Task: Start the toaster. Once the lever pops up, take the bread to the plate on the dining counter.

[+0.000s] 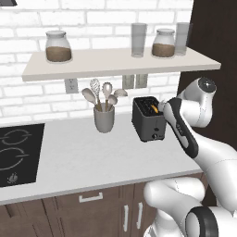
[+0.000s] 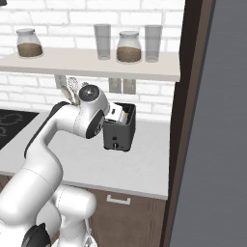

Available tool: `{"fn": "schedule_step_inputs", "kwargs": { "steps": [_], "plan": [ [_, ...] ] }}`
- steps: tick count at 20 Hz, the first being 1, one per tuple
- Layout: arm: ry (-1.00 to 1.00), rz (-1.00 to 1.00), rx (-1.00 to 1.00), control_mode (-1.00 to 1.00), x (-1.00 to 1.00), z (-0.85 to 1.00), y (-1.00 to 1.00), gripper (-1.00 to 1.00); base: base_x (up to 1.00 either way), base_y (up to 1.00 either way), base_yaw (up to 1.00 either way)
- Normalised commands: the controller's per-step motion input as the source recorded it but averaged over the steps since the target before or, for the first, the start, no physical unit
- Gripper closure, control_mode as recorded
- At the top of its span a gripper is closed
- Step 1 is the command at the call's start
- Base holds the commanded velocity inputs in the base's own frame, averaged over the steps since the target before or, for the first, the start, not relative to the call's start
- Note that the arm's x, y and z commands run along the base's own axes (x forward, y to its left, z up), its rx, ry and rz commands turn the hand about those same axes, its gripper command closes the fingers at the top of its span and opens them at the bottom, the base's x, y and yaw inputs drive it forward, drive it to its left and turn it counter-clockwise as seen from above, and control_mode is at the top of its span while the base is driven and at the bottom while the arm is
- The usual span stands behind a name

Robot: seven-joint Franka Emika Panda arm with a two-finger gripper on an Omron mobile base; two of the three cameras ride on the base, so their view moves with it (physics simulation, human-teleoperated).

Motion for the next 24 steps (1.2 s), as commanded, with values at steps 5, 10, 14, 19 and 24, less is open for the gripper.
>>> {"fn": "schedule_step_inputs", "kwargs": {
  "steps": [5,10,14,19,24],
  "plan": [
    [0.00,0.00,0.00,-1.00,0.00,0.00,0.00,-1.00,0.00,0.00,0.00],
    [0.00,0.00,0.00,-1.00,0.00,0.00,0.00,-1.00,0.00,0.00,0.00],
    [0.00,0.00,0.00,-1.00,0.00,0.00,0.00,-1.00,0.00,0.00,0.00],
    [0.00,0.00,0.00,-1.00,0.00,0.00,0.00,-1.00,0.00,0.00,0.00],
    [0.00,0.00,0.00,-1.00,0.00,0.00,0.00,-1.00,0.00,0.00,0.00]
  ]
}}
